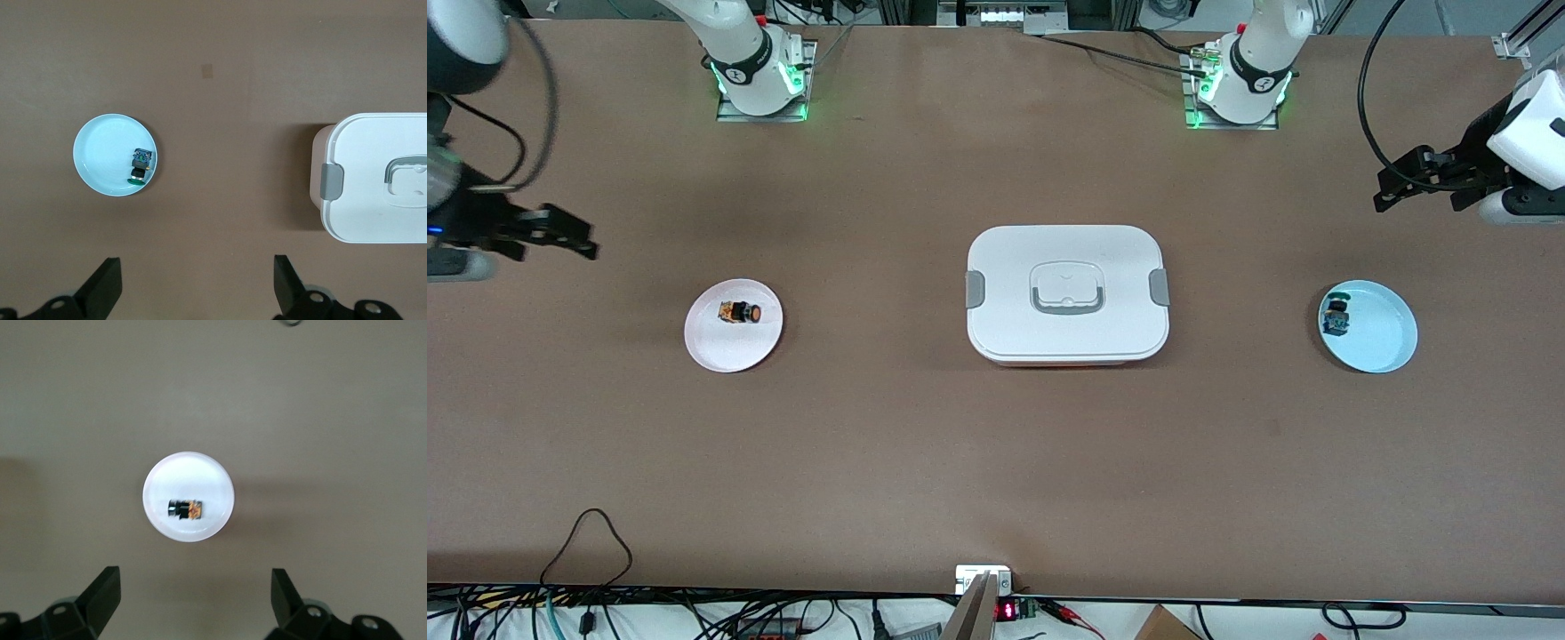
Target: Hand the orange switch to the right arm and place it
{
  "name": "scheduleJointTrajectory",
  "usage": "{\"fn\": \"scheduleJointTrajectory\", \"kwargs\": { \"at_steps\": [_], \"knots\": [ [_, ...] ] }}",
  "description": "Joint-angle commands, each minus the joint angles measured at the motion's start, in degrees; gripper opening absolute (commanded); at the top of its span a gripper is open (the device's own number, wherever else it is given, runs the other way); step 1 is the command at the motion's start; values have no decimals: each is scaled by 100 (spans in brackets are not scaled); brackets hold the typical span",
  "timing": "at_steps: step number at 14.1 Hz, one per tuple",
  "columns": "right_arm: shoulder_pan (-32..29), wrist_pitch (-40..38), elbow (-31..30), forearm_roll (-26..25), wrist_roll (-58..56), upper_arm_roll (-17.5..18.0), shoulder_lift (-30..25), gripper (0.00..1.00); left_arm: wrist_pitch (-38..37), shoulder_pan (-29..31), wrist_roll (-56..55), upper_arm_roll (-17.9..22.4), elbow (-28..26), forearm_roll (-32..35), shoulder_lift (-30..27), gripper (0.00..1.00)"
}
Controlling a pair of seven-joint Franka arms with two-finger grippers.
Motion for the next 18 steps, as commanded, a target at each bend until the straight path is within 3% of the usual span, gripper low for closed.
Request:
{"fn": "scheduleJointTrajectory", "kwargs": {
  "at_steps": [1,4,7,13,18],
  "knots": [
    [-319,-416,487,300,127,96,88,100,-58,10,-73,-15,16,50,-13,100],
    [-223,-795,471,-41,171,96,27,100,-119,10,-73,-7,25,50,-13,100],
    [67,-690,5,-587,233,96,-236,100,-128,45,-73,-7,25,50,-22,100],
    [59,-207,-540,-447,268,79,-623,100,-120,45,-73,-24,25,50,-13,100],
    [67,-707,-75,-456,251,88,-598,100,-119,45,-73,-59,51,59,-5,100]
  ]
}}
